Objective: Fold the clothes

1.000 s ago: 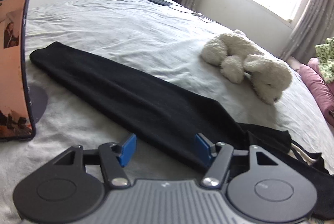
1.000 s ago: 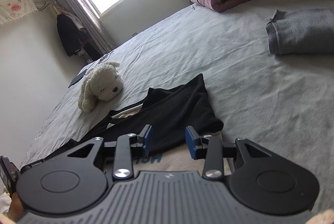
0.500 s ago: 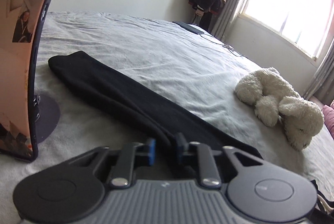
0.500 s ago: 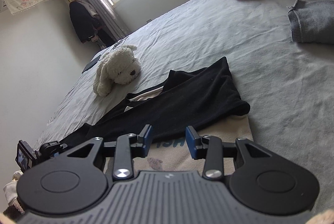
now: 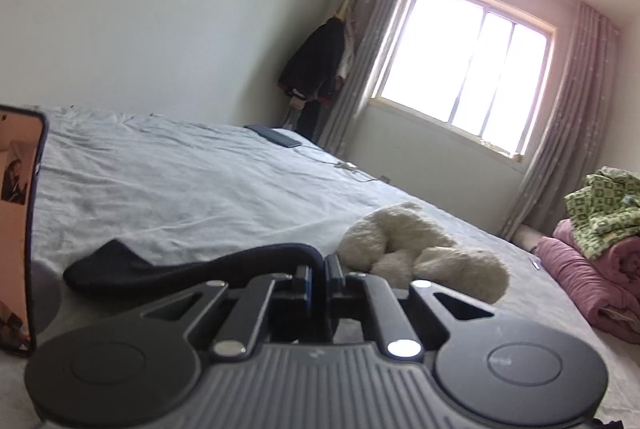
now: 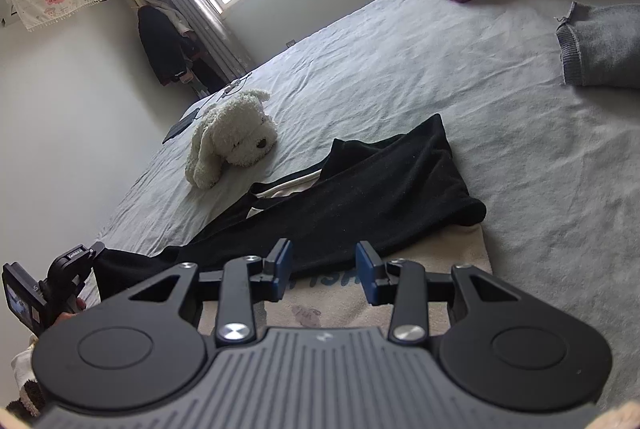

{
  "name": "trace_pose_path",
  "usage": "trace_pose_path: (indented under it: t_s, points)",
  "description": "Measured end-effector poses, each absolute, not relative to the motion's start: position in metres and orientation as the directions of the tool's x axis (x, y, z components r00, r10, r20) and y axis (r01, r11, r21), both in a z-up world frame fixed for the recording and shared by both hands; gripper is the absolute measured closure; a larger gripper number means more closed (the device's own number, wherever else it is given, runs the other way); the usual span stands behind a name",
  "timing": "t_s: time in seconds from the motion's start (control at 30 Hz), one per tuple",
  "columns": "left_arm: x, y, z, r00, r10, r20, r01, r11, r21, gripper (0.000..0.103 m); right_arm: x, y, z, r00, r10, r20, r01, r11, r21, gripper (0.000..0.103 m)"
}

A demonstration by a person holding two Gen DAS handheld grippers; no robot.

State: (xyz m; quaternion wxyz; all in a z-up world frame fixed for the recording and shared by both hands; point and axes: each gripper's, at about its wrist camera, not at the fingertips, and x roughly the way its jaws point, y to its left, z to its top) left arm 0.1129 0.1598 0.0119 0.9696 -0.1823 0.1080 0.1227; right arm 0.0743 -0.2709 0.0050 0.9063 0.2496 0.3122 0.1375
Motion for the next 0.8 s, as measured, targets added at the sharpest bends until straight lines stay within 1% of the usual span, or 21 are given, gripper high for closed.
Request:
trace_pose_path:
  t_s: [0.1,0.27,0.37,0.43,0.5,0.57,0.67,0.73,0.8]
  points:
    - [0.109,0.146,0.024,0.968,0.155,-0.197,-0.212,0.925,-0.316,0.097,0.073,-0.272,0.008,0.774,0.403,-0.489,-0.095,0.837,0.539,0.063]
    - [0.112,0.104,0.028,0.975,-0.062,-0.214,-0.002,0.957,-0.289,0.097,0.073,-0.272,0.01,0.778,0.399,-0.485,-0.095,0.839,0.536,0.063]
    - [0.117,0.082,0.02,0.944,-0.197,-0.265,0.119,0.951,-0.285,0.097,0.072,-0.272,0.01,0.778,0.4,-0.485,-0.095,0.837,0.539,0.063]
    - [0.123,0.07,0.011,0.913,-0.262,-0.311,0.173,0.942,-0.287,0.097,0.073,-0.271,0.01,0.777,0.399,-0.487,-0.095,0.839,0.536,0.063]
    - [0.125,0.06,-0.005,0.882,-0.301,-0.362,0.207,0.939,-0.275,0.097,0.072,-0.271,0.009,0.776,0.4,-0.488,-0.096,0.839,0.535,0.063]
    - [0.129,0.054,-0.019,0.859,-0.311,-0.407,0.216,0.94,-0.263,0.097,0.072,-0.269,0.009,0.774,0.401,-0.49,-0.098,0.84,0.533,0.063]
    - [0.138,0.054,-0.042,0.812,-0.325,-0.485,0.199,0.935,-0.294,0.096,0.071,-0.266,0.008,0.77,0.403,-0.494,-0.103,0.843,0.528,0.063]
    - [0.138,0.055,-0.052,0.796,-0.319,-0.514,0.182,0.937,-0.299,0.096,0.071,-0.263,0.006,0.765,0.406,-0.5,-0.106,0.845,0.525,0.063]
    - [0.134,0.055,-0.049,0.788,-0.324,-0.524,0.18,0.935,-0.306,0.09,0.072,-0.262,0.005,0.76,0.409,-0.505,-0.108,0.845,0.523,0.063]
